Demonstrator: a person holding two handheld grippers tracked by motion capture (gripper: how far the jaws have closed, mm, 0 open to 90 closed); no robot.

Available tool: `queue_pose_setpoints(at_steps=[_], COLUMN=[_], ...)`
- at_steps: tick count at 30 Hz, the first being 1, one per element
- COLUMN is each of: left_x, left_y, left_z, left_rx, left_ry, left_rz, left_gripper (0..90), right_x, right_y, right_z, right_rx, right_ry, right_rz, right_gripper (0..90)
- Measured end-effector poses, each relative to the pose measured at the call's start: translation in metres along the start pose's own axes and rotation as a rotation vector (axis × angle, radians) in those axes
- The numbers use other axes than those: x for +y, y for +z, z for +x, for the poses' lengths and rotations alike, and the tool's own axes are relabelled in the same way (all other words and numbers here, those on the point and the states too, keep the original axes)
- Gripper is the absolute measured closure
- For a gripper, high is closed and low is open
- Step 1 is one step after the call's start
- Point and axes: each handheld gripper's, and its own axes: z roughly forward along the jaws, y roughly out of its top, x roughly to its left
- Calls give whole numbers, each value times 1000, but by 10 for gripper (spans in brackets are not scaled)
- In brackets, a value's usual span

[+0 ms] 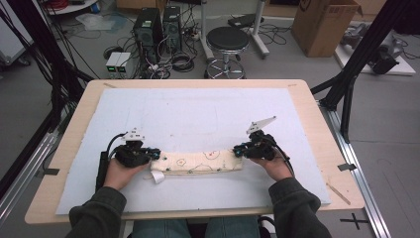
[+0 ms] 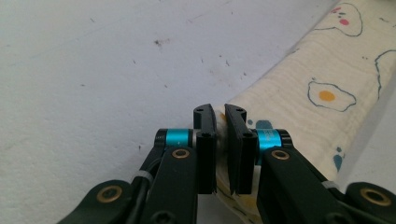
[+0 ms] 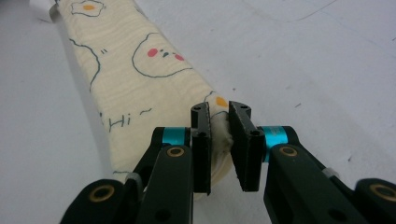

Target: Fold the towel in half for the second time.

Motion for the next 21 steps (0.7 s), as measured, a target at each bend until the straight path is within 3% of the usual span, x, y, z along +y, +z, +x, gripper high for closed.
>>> queue_pose_setpoints(at_steps=[3, 8, 16, 21], left_x=[9, 21, 29, 28], left_y=[0, 3, 14, 21], left_z=[0, 6, 20, 27], left_rx=[11, 20, 33, 66], left_ry=[20, 20, -24, -56], left_rz=[-4, 0, -7, -26], left_gripper=[830, 830, 830, 830], right_x=[4, 10, 16, 22], right_y=[-1, -3, 0, 7], right_z=[-2, -10, -24, -31], right_rx=[-14, -33, -57, -72], right_ry=[-9, 1, 33, 39], right_rz=[8, 4, 6, 6], right_gripper=[795, 795, 795, 795])
